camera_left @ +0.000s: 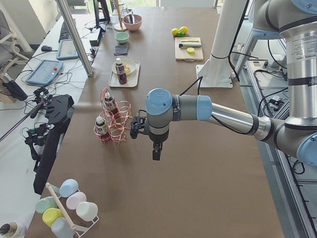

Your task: Place tea on tray

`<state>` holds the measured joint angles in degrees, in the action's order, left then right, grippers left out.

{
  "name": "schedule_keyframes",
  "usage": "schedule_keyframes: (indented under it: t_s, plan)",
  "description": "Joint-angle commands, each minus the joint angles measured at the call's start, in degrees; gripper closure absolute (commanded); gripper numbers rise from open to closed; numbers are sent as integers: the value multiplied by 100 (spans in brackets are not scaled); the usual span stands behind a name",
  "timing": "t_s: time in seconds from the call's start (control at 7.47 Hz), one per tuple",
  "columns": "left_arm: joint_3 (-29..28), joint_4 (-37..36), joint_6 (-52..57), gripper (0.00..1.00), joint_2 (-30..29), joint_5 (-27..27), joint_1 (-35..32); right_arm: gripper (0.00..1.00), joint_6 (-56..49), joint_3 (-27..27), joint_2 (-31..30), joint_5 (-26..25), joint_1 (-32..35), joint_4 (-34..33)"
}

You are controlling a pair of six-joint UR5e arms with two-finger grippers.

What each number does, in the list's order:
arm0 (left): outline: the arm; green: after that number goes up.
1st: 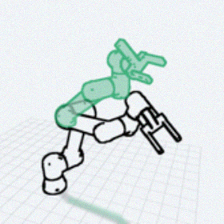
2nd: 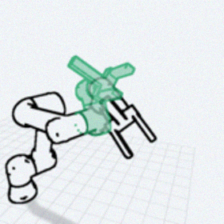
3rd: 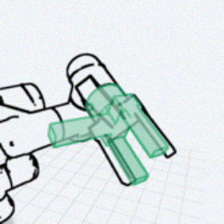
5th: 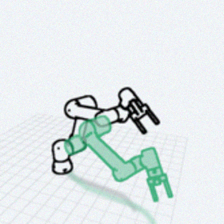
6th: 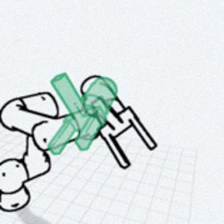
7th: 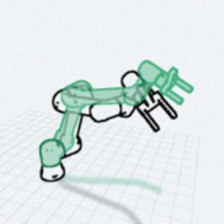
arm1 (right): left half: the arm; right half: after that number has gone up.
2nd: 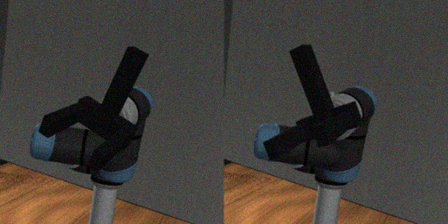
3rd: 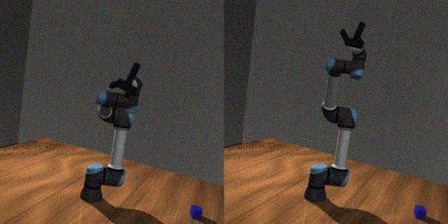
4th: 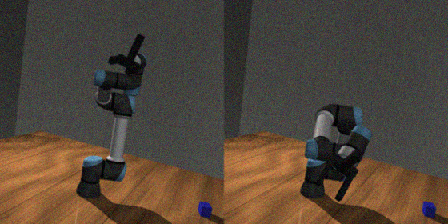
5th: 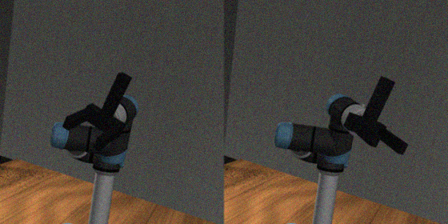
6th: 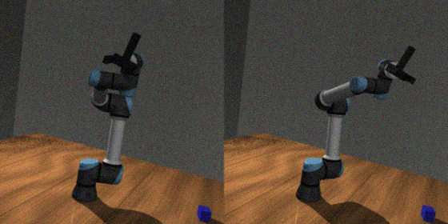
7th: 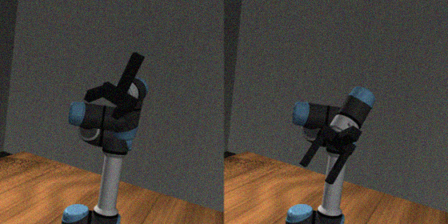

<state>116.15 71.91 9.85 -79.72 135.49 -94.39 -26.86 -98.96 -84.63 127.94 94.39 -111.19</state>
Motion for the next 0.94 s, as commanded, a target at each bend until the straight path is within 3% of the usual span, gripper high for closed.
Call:
schedule_keyframes:
  t_s: [0.0, 0.8]
  plan:
    - [-118, 183, -1, 3, 17, -260, -18, 0, 66, -61, 8, 37, -25, 0]
    - [-250, 218, -9, 3, -9, -339, -44, 0, 76, 0, -26, 29, -219, 0]
